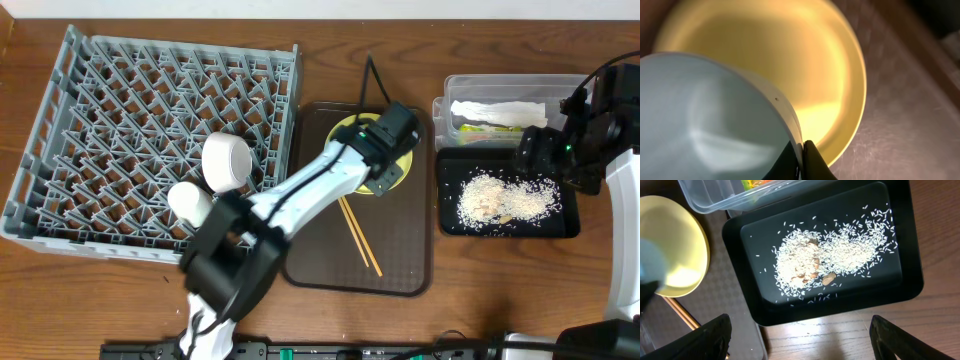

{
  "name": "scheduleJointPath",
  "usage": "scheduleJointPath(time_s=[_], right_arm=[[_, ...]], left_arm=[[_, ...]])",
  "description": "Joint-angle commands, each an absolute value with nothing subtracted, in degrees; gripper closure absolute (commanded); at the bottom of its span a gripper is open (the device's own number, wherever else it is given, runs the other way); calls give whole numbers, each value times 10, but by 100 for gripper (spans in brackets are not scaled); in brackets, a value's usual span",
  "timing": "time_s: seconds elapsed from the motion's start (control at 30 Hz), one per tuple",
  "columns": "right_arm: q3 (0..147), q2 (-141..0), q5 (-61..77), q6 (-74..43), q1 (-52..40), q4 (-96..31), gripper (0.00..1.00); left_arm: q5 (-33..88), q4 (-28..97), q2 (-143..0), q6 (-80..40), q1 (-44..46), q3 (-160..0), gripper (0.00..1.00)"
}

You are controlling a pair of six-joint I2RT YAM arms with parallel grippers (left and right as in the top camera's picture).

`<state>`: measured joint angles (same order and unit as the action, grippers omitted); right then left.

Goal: Sort waste into correct bins and load items into the dishwasher
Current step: 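Place the light-blue bowl into the dish rack with the left gripper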

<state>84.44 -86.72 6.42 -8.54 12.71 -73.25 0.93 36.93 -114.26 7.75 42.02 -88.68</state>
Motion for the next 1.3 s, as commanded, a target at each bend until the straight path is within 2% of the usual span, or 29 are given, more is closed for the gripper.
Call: scheduleJointPath(time_s=[0.0, 0.13, 0.33, 0.57, 0.8, 1.03, 1.27], right_arm=[[854, -857, 65, -90, 131, -733, 14], [854, -857, 65, -90, 131, -733, 14], [854, -857, 65, -90, 131, -733, 14], [854, -857, 65, -90, 131, -733, 14], [854, -857, 65, -90, 131, -733, 15], [854, -857, 65, -90, 131, -734, 15], [854, -857, 65, -90, 131, -735, 15]], left_arm=[[9, 369, -1051, 79, 388, -905, 93], [62, 367, -986, 79, 327, -905, 93], [297, 350, -950, 57, 185, -905, 93], [540, 324, -986, 17, 29, -905, 92], [727, 249, -1063, -74, -62, -905, 93], [810, 174, -1143, -200, -105, -905, 92], [802, 175, -1181, -207, -144, -904, 93]])
